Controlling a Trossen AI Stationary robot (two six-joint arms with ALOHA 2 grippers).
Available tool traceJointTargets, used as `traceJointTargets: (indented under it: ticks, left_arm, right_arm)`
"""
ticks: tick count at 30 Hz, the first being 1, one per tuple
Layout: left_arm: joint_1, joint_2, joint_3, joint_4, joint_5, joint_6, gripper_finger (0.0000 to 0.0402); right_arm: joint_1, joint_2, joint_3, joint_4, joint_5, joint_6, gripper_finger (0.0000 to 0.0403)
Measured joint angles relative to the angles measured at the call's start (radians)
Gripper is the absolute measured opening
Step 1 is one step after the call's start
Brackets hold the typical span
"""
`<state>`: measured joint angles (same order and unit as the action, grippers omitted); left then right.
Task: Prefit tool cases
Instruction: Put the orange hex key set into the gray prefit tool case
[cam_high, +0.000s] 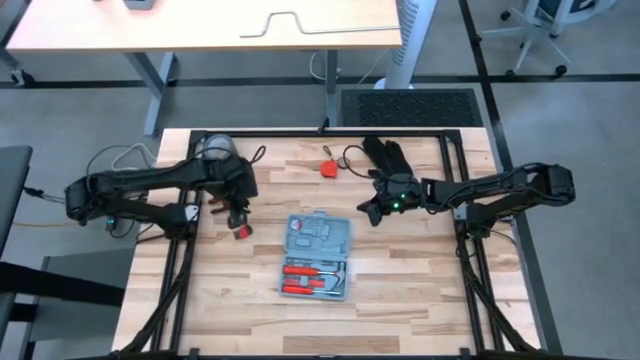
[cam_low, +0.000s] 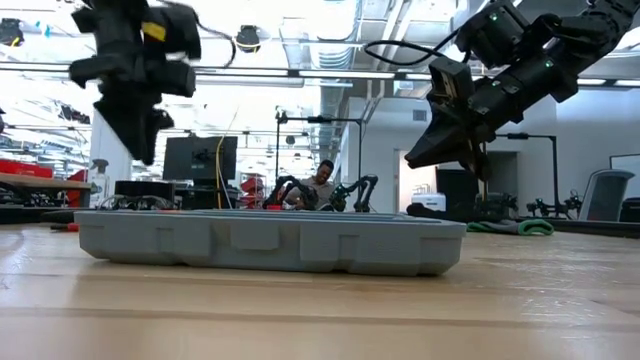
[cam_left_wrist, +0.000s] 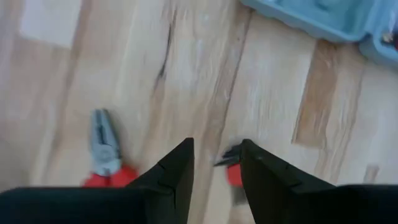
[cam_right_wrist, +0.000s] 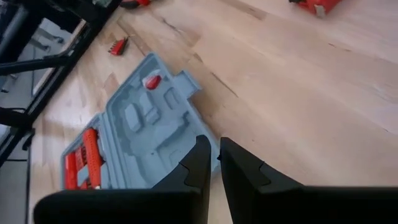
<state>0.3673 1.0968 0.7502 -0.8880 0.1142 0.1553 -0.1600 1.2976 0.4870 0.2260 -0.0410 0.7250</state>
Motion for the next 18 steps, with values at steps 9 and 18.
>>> traceJointTargets:
  ticks: [9, 18]
  left_arm:
    - [-0.100, -0.006, -0.071, 0.172, -0.023, -0.346, 0.0118]
    - [-0.224, -0.003, -0.175, 0.252, -0.146, -0.556, 0.0118]
  right_arm:
    - [0.001, 0.000, 0.000, -0.005, 0.018, 0.000, 0.0047]
    - [-0.025, 0.000, 0.000, 0.001, 0.018, -0.044, 0.0047]
